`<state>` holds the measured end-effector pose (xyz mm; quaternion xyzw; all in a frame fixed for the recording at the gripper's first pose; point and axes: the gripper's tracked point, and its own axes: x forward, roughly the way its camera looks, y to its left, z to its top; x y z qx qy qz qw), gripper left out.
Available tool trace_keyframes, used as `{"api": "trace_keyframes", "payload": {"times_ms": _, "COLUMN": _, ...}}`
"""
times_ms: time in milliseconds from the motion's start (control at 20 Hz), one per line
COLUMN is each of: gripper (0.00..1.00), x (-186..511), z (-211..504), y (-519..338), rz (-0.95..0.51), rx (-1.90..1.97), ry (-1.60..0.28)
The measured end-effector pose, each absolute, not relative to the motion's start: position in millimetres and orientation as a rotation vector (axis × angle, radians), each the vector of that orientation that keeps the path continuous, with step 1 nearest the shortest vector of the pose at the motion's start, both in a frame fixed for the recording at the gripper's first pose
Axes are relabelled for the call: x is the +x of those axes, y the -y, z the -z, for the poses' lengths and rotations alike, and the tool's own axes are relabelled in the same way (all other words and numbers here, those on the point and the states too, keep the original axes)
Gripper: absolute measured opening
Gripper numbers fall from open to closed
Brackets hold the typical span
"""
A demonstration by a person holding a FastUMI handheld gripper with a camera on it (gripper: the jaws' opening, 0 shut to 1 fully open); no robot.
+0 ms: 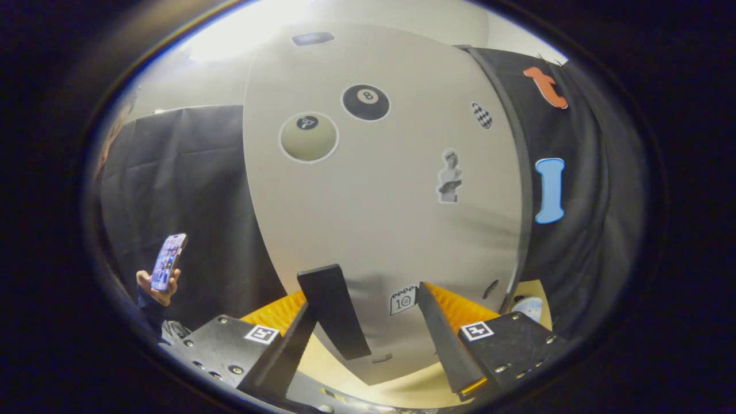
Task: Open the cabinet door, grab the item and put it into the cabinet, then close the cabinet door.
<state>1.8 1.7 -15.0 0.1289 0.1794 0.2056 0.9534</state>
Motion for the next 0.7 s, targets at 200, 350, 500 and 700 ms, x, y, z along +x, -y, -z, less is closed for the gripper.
{"api": "trace_keyframes", "payload": {"times_ms": 200, "gripper": 0.99, "x": 39.0, "z": 29.5, "y": -27.1, "rz": -0.424, "rx": 0.241, "ry": -0.357}}
{"api": "trace_keyframes", "payload": {"times_ms": 350, "gripper": 0.99, "x": 53.8, "z": 28.5, "y": -45.3, "rz": -0.415, "rx": 0.2, "ry": -0.342}}
{"api": "trace_keyframes", "payload": {"times_ms": 500, "gripper": 0.99, "x": 58.5, "z": 30.3, "y": -49.0, "rz": -0.392, "rx": 0.193, "ry": -0.337}}
{"api": "trace_keyframes", "payload": {"times_ms": 700, "gripper": 0.99, "x": 63.5, "z": 31.0, "y": -58.9, "rz": -0.339, "rx": 0.142, "ry": -0.322}}
